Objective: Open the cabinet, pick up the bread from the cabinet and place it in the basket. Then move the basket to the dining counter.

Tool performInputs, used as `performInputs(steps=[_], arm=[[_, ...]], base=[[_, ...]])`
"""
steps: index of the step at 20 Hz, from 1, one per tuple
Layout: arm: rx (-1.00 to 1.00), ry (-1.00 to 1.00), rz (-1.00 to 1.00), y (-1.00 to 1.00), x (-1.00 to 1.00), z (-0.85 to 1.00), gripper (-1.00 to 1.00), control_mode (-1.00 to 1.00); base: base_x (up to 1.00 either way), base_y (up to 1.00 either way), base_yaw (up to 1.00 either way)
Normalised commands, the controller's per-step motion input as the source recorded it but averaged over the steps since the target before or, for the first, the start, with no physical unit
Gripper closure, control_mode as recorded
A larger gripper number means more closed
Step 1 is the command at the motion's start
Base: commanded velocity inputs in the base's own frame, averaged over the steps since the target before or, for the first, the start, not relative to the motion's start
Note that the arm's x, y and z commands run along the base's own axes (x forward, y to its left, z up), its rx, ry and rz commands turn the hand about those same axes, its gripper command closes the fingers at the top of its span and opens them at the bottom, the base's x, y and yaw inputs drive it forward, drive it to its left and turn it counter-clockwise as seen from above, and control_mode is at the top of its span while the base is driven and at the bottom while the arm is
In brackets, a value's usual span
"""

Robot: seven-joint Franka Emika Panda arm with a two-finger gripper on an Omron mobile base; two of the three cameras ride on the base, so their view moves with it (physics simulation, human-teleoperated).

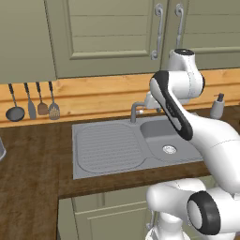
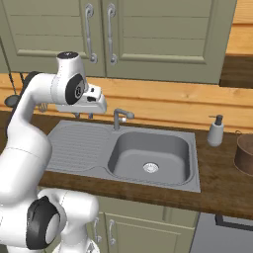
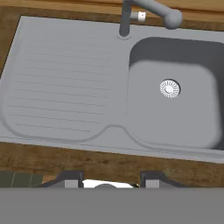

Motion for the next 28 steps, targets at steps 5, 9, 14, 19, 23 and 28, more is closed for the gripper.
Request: performInputs(steps=[5,9,14,19,23,28], arm=[[0.00,-0.04,0.00,-0.12,-0.05,0.01,-1.00,-1.00],[0.00,-0.24,-0.03,-0.06,-0.07,0.19,-1.00,-1.00],[0.00,-0.45,-0.02,0.00,-0.24,0.62,-1.00,-1.00],[0.00,-0.45,-0.02,0.05,-0.14,0.88,-1.00,-1.00],[0.01,-0.38,-0.05,0.00,-0.01,0.92,-1.00,-1.00],[0.02,-0.33,-0.07,-0.11,-0.04,0.73,-1.00,-1.00]], base=[[0.00,0.00,0.00],[0.00,0.00,0.00],[0.00,0.00,0.00],[0.00,0.00,0.00],[0.00,0.00,0.00],[0.00,0.00,0.00]])
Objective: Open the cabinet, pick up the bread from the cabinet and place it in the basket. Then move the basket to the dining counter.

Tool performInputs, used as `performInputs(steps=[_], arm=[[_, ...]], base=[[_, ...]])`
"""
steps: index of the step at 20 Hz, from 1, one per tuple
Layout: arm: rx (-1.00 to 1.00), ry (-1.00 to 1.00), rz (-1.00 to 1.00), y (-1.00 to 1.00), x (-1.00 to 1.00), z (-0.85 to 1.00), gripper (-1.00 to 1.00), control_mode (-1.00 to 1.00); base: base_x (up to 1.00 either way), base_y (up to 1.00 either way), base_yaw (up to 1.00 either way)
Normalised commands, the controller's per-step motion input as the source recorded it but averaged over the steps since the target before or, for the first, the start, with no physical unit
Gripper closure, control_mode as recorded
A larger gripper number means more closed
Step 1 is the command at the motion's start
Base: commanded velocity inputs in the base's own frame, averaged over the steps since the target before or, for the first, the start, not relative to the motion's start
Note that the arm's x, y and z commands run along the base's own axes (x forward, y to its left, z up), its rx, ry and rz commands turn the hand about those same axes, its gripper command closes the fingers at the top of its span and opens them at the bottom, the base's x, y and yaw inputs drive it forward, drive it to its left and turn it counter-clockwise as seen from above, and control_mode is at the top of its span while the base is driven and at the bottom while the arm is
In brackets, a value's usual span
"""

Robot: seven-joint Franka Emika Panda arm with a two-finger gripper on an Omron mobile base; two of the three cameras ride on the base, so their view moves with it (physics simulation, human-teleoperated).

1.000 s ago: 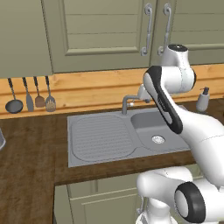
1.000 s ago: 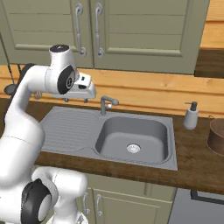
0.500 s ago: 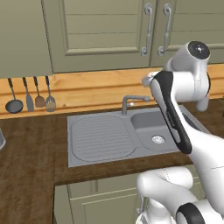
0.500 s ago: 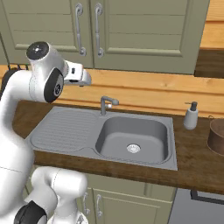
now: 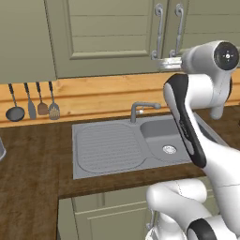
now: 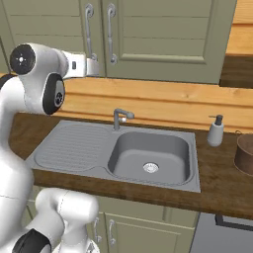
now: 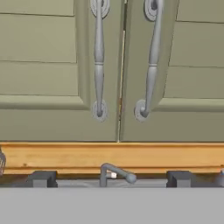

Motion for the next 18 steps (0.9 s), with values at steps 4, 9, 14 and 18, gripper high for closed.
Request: performInputs(steps=[4,9,14,18], arm=[[0.05,-0.30,-0.05,-0.47,-0.06,0.59,-1.00,-1.00],[0.12,-0.15,0.00,-0.43,0.01,0.34,-1.00,-1.00],[0.10,-0.01,0.00,-0.07,0.37,0.00,-1.00,-1.00],[0.11,0.00,0.00,-0.12,0.50,0.01,-1.00,-1.00]], base=[[0.00,0.00,0.00],[0.00,0.00,0.00],[0.00,0.00,0.00],[0.00,0.00,0.00]])
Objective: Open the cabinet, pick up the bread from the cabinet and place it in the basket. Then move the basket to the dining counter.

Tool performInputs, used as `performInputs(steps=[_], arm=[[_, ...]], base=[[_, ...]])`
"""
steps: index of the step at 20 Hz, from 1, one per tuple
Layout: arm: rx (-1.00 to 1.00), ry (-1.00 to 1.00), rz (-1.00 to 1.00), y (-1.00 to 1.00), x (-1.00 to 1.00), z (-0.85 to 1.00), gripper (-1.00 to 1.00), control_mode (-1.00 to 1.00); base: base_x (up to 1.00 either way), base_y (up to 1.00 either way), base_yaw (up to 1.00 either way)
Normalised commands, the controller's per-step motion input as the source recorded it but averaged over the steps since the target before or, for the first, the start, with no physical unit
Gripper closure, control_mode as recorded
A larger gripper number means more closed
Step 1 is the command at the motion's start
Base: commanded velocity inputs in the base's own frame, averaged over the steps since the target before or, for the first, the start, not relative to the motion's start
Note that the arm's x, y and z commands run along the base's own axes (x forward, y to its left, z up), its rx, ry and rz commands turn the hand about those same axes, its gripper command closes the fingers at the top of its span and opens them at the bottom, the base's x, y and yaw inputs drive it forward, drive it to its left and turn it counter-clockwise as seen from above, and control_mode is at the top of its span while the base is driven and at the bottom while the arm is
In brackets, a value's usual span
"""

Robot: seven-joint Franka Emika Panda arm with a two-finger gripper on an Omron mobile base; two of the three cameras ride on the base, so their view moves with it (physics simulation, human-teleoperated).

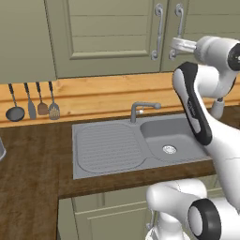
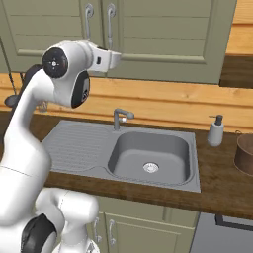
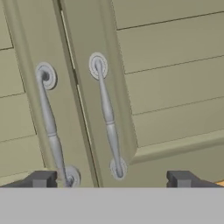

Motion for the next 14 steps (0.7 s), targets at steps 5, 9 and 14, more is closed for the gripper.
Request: performInputs(steps=[5,9,14], arm=[[0.07,0.00,0.00,-0.14,0.54,0.00,-1.00,-1.00],[0.00,0.01,0.00,-0.02,0.64,0.00,-1.00,-1.00],[0.01,0.00,0.00,-0.14,0.53,0.00,-1.00,-1.00]], base=[[0.00,0.00,0.00],[0.00,0.00,0.00],[0.00,0.00,0.00]])
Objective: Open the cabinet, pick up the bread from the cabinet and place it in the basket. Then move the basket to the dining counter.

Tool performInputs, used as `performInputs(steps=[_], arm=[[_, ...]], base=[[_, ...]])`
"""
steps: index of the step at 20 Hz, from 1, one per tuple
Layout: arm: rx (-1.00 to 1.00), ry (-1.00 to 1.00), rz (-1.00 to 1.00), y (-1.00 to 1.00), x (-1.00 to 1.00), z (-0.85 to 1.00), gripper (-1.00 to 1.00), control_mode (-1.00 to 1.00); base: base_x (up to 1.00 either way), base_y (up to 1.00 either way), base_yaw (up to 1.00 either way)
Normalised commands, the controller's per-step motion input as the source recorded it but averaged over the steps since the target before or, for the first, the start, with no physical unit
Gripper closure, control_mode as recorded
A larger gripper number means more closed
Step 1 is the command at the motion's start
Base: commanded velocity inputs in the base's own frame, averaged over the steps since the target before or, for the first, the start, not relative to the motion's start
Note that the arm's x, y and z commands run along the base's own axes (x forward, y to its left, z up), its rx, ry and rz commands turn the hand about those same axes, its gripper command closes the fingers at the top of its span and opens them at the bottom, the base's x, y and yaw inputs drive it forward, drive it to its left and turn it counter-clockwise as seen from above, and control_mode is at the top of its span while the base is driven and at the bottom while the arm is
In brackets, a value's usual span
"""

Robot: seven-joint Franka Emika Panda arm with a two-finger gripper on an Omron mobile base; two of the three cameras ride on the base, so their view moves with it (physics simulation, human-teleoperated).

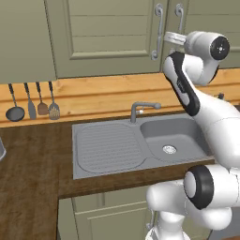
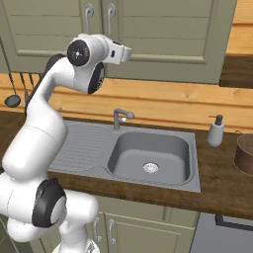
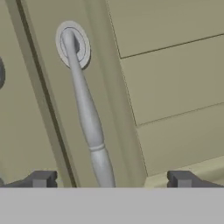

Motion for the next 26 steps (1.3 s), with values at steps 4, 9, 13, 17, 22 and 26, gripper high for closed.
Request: performInputs(steps=[4,9,13,17,22,26], arm=[[0.01,0.00,0.00,-0.16,0.58,0.00,-1.00,-1.00],[0.00,0.03,0.00,-0.10,0.58,-0.15,-1.00,-1.00],[0.00,0.01,0.00,-0.04,0.53,-0.14,-1.00,-1.00],[0.00,0.05,0.00,-0.09,0.35,-0.19,1.00,-1.00],[0.00,0.01,0.00,-0.25,-0.41,0.00,1.00,-1.00],[0.00,0.03,-0.01,-0.35,-0.78,0.00,1.00,-1.00]], base=[[0.00,0.00,0.00],[0.00,0.00,0.00],[0.00,0.00,0.00],[0.00,0.00,0.00],[0.00,0.00,0.00],[0.00,0.00,0.00]])
